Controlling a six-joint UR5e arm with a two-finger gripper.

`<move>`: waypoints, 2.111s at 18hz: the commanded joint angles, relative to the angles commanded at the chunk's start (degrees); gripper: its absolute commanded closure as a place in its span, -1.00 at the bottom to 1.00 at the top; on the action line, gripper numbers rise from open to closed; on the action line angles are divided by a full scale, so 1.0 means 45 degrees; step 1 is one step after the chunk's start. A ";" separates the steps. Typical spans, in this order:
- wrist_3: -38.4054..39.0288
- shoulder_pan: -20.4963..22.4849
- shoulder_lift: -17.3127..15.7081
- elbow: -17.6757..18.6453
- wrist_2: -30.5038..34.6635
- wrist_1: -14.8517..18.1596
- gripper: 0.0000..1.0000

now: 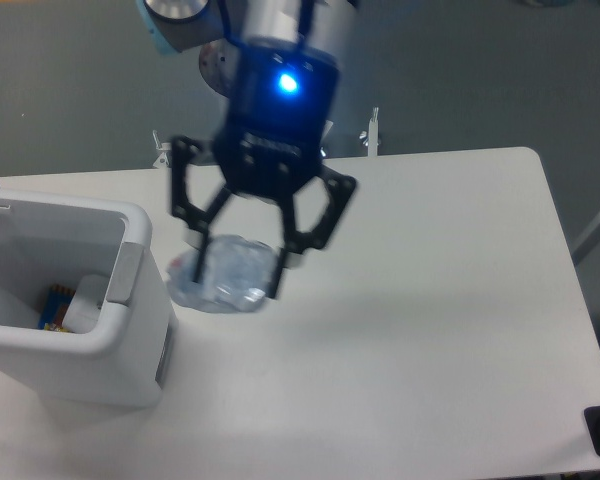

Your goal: Place the trash in the trash can

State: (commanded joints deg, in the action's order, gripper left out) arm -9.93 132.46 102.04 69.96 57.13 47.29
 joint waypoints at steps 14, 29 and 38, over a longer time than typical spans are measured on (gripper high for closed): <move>-0.0506 -0.2033 0.0000 0.1913 0.0235 -0.0605 -0.19; -0.1523 -0.0867 0.0195 0.3515 0.1387 -0.0664 -0.73; -0.2067 0.2729 0.1072 0.4239 0.1406 -0.0625 -0.74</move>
State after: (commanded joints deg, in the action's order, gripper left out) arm -19.23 144.74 106.87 89.03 63.46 44.47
